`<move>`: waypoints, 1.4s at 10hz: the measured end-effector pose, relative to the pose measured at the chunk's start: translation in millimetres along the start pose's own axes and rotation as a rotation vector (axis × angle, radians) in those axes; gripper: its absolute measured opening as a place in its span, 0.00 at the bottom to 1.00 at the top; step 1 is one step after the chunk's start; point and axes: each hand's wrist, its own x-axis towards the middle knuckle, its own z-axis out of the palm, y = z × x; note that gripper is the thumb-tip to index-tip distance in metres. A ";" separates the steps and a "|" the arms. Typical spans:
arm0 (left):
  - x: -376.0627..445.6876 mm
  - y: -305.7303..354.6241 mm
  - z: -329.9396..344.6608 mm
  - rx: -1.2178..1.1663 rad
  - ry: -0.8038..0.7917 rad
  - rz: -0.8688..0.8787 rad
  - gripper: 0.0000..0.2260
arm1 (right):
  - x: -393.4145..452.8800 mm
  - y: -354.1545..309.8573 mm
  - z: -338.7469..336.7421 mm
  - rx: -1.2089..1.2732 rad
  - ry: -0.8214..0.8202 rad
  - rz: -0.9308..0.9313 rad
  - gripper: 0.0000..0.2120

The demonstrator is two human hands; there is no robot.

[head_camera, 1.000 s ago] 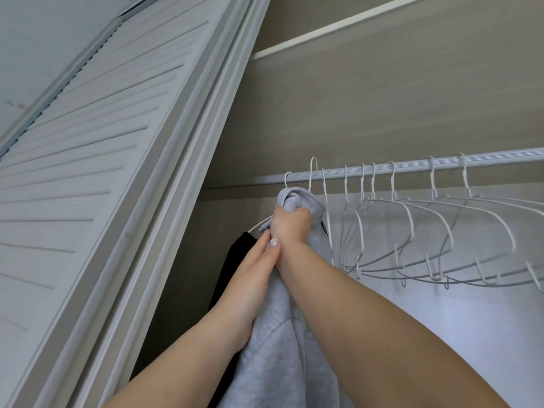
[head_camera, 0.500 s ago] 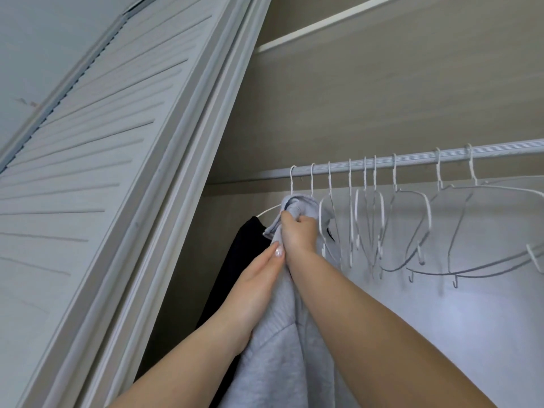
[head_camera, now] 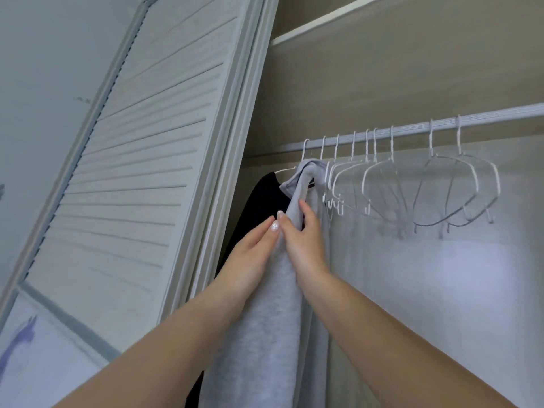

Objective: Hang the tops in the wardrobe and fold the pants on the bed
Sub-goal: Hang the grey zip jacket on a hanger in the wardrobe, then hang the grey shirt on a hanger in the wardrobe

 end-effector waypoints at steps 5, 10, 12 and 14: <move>-244.8 29.9 -73.0 0.148 0.173 -0.238 0.17 | -260.2 -71.6 -20.2 0.125 -0.268 0.185 0.23; -555.5 174.2 -131.9 0.389 0.782 -0.405 0.12 | -499.1 -166.1 10.3 0.455 -0.923 0.268 0.23; -707.5 268.7 -103.1 0.517 1.127 -0.429 0.09 | -609.9 -248.2 16.7 0.648 -1.226 0.265 0.22; -869.3 375.0 -60.4 0.663 1.474 -0.434 0.11 | -733.5 -362.6 16.3 0.784 -1.559 0.199 0.21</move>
